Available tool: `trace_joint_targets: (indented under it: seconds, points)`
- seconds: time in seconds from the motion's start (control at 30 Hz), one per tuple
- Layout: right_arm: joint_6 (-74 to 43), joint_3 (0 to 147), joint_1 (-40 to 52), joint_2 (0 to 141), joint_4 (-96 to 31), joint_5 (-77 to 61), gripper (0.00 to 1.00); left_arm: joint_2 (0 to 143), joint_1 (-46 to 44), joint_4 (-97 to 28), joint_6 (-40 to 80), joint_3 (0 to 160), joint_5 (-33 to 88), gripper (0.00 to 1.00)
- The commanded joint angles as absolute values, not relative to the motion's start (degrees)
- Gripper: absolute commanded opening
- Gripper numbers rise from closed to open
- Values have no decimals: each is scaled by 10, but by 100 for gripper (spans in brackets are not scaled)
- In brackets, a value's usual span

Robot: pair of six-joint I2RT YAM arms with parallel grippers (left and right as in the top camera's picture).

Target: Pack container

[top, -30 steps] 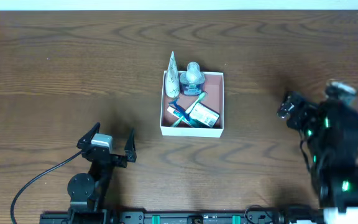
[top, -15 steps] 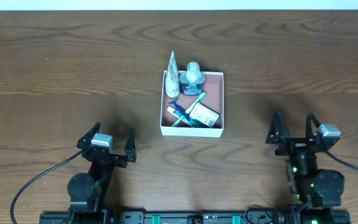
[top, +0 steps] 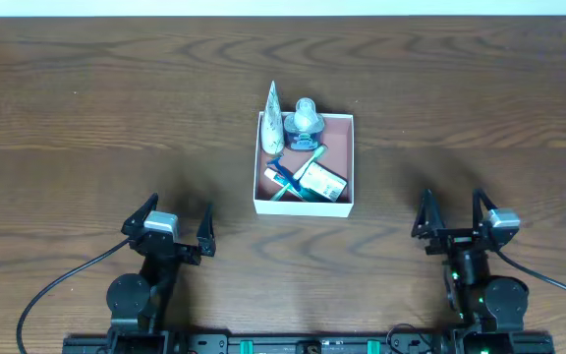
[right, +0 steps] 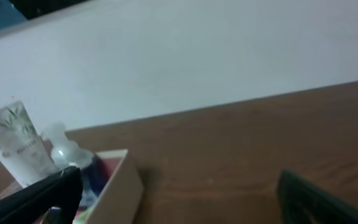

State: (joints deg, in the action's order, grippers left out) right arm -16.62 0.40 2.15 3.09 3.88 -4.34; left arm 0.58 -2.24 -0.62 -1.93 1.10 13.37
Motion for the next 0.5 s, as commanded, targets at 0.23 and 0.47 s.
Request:
trace_joint_targets:
  seconds: [0.23, 0.47]
  points:
    - [-92, 3, 18, 3, -39, -48, 99, 3, -19, -28, -27, 2, 144, 98]
    - [-76, 3, 18, 3, -39, -48, 99, 3, -19, -28, -27, 2, 144, 98]
